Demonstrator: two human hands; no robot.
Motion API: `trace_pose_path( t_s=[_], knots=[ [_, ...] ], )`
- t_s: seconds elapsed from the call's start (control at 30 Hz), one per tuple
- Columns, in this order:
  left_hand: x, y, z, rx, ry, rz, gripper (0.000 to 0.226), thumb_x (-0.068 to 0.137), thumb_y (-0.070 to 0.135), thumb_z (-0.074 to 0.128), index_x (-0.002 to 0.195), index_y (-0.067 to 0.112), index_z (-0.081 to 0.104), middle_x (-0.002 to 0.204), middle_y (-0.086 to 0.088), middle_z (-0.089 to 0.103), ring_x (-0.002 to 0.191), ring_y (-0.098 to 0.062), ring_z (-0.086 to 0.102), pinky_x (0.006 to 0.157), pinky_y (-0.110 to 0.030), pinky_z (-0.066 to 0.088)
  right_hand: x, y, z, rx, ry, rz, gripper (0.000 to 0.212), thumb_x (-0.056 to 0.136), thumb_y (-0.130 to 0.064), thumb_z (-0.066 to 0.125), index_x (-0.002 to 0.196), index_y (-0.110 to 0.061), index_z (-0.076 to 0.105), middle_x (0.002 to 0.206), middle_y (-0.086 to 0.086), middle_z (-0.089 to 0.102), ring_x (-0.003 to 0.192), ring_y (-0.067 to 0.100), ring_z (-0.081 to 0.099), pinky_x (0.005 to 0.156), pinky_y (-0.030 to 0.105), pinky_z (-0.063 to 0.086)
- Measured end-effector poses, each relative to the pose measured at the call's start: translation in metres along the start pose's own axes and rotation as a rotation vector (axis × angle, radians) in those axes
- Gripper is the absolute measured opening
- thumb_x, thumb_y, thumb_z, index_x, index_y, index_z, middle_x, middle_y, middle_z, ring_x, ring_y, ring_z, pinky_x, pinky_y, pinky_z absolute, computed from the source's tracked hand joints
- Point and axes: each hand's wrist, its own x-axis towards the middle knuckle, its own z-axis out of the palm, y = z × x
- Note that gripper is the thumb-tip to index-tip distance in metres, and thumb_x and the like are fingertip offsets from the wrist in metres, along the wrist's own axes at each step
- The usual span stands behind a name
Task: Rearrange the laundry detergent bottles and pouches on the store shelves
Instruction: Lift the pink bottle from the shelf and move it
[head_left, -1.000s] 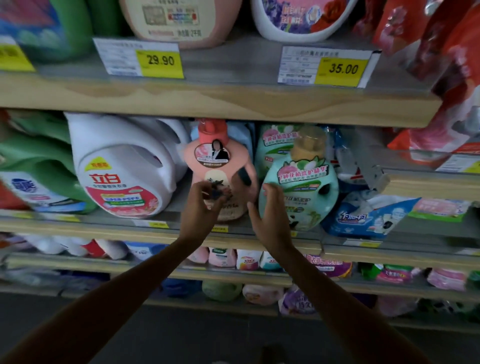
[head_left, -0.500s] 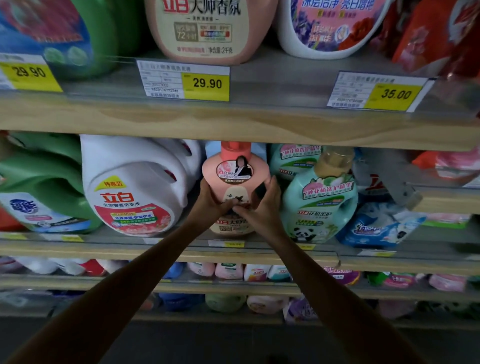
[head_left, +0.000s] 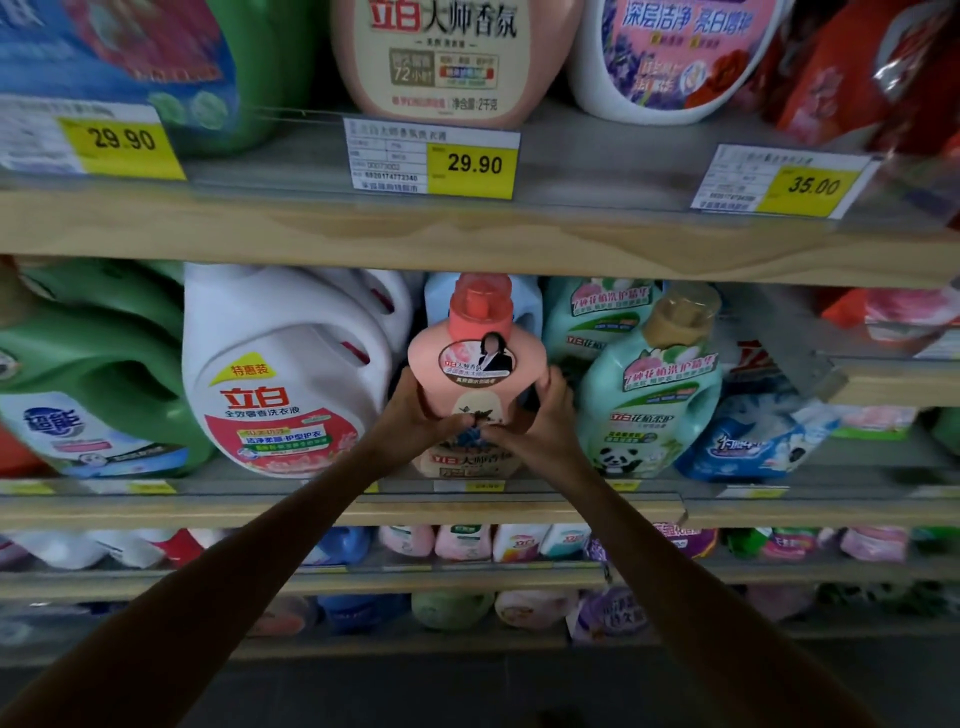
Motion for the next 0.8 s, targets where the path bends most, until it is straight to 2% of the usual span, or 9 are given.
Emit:
trace_pose_path(
  t_s=[0.17,0.27,0.33,0.47,0.53,0.57,0.63,0.7,0.8],
  knots=[
    [0.014,0.005,-0.005,0.080,-0.094,-0.019,0.060,0.072,-0.010,0.073,0.126,-0.005,0.048,0.122,-0.023,0.061,0.111,-0.029,0.062,0.094,-0.045,0.052,0.018,-0.003,-0.005,0.047,-0.060,0.097,0.102,0.049,-0.035,0.091,0.129,-0.010,0.033,0.131,0.009,0.042,0.123,0.024,0.045,0.097,0.048,0.047],
    [0.009,0.005,-0.003,0.079,-0.102,-0.027,0.061,0.072,-0.013,0.071,0.126,0.001,0.046,0.114,-0.010,0.064,0.095,0.002,0.066,0.078,-0.015,0.054,0.016,-0.001,-0.006,0.106,-0.070,0.120,0.088,0.047,-0.028,0.092,0.114,-0.013,0.036,0.125,0.010,0.047,0.119,0.024,0.051,0.095,0.045,0.050],
    [0.003,0.006,-0.002,0.068,-0.119,-0.030,0.067,0.072,-0.013,0.071,0.130,0.000,0.040,0.110,0.000,0.061,0.090,0.013,0.063,0.074,-0.006,0.049,0.007,0.001,-0.006,0.157,-0.051,0.111,0.085,0.047,-0.025,0.091,0.111,-0.013,0.036,0.125,0.011,0.050,0.118,0.023,0.052,0.096,0.044,0.050],
    [-0.016,0.008,-0.003,0.100,-0.138,-0.034,0.064,0.073,-0.001,0.076,0.130,0.002,0.047,0.112,0.000,0.063,0.097,0.001,0.062,0.082,-0.010,0.051,-0.015,0.001,-0.005,0.178,0.006,0.048,0.088,0.043,-0.025,0.092,0.112,-0.015,0.037,0.122,0.013,0.055,0.113,0.021,0.057,0.091,0.034,0.052],
    [-0.027,0.008,-0.007,0.100,-0.120,-0.033,0.060,0.070,0.007,0.079,0.124,0.004,0.053,0.106,0.002,0.065,0.100,-0.013,0.063,0.083,-0.014,0.053,-0.024,-0.005,-0.004,0.139,0.020,0.003,0.086,0.040,-0.033,0.092,0.106,-0.021,0.037,0.117,0.012,0.057,0.109,0.021,0.059,0.086,0.034,0.053],
    [-0.032,0.009,-0.009,0.095,-0.119,-0.040,0.060,0.068,0.015,0.081,0.120,0.007,0.055,0.101,0.004,0.065,0.097,-0.014,0.064,0.080,-0.016,0.054,-0.028,-0.008,-0.003,0.109,0.021,-0.017,0.085,0.038,-0.040,0.090,0.103,-0.024,0.037,0.115,0.010,0.057,0.107,0.022,0.059,0.084,0.035,0.054],
    [-0.043,0.009,-0.012,0.108,-0.089,-0.054,0.050,0.066,0.018,0.082,0.109,0.022,0.056,0.093,0.016,0.065,0.087,-0.001,0.063,0.078,-0.020,0.056,-0.034,-0.015,-0.002,0.051,0.023,-0.048,0.084,0.035,-0.053,0.084,0.100,-0.029,0.036,0.112,0.004,0.053,0.105,0.020,0.056,0.080,0.034,0.052],
    [-0.051,0.009,-0.015,0.121,-0.024,-0.015,0.054,0.067,0.002,0.080,0.101,0.035,0.053,0.087,0.023,0.070,0.086,0.006,0.065,0.074,-0.013,0.054,-0.039,-0.021,-0.001,0.027,0.029,-0.076,0.086,0.032,-0.059,0.080,0.100,-0.032,0.034,0.110,-0.001,0.047,0.103,0.016,0.053,0.076,0.029,0.048],
    [-0.060,0.019,-0.016,0.119,0.026,0.000,0.050,0.066,-0.002,0.080,0.101,0.028,0.060,0.088,0.021,0.072,0.089,0.006,0.067,0.079,-0.016,0.056,-0.043,-0.030,-0.004,0.071,0.018,-0.092,0.088,0.033,-0.056,0.082,0.103,-0.033,0.034,0.117,0.004,0.049,0.107,0.019,0.056,0.082,0.033,0.053]
  ],
)
